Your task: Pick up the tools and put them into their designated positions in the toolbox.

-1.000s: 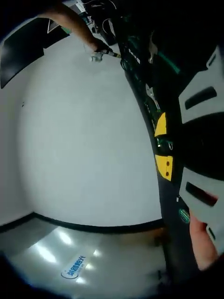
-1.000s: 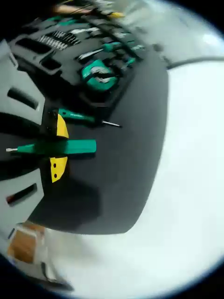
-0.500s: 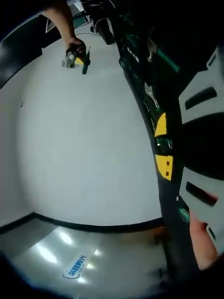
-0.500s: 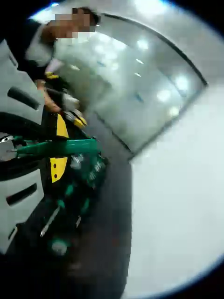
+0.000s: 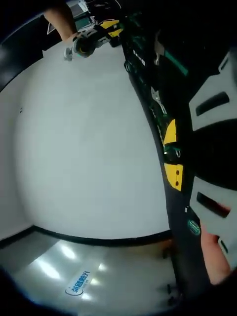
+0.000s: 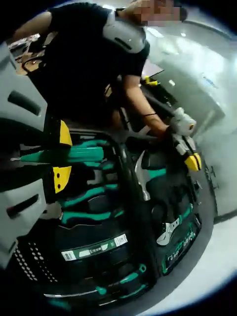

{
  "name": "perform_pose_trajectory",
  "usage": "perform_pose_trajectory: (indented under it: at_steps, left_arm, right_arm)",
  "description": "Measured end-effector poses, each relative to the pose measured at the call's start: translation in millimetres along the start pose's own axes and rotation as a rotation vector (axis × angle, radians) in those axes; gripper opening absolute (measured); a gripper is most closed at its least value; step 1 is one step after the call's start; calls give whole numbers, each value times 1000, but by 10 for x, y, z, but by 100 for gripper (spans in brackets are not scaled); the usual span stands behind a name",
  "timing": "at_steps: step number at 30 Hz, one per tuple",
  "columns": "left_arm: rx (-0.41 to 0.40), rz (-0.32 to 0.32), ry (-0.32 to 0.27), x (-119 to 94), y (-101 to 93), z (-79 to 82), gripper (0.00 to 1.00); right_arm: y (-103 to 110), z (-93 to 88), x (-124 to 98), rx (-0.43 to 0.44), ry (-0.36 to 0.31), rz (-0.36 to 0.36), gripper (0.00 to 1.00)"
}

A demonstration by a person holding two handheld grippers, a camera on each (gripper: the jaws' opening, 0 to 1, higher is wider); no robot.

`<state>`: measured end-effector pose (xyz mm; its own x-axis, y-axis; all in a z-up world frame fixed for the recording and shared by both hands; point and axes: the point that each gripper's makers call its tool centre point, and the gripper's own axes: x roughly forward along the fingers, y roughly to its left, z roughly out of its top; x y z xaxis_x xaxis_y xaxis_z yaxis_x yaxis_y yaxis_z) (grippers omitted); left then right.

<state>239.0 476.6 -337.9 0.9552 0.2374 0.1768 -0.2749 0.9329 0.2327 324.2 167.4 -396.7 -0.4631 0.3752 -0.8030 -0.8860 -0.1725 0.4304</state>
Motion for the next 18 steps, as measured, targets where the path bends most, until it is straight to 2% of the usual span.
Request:
perform_pose_trajectory:
  at_steps: [2, 4, 6, 9, 10, 13, 15, 16, 18]
  left_arm:
    - [1, -3, 4, 1, -12, -2, 9]
    - [7, -3, 6, 0, -15, -3, 9]
    - [10, -6, 6, -5, -27, 2, 9]
    - [20, -8, 13, 10, -26, -16, 9]
    - [23, -8, 16, 16, -26, -22, 9]
    - [32, -10, 20, 6, -39, -21, 9]
    - [34, -11, 21, 12, -38, -28, 9]
    - [36, -11, 23, 13, -40, -29, 9]
    - [36, -11, 25, 13, -40, -34, 9]
  right_arm:
    - [-66, -14, -4, -23, -6, -19, 11]
    - [-93, -28, 10, -110, -9, -45, 11]
    - [-180, -66, -35, -169, 19, -75, 11]
    - [-113, -69, -124, -192, 37, -96, 9]
    - [-16, -54, -104, -198, 25, -109, 8]
    - [21, 16, -160, -247, 14, -161, 9]
    - [67, -30, -193, -307, 60, -247, 9]
    - [38, -125, -228, -349, 136, -313, 8]
    - [119, -245, -227, -411, 208, -364, 8]
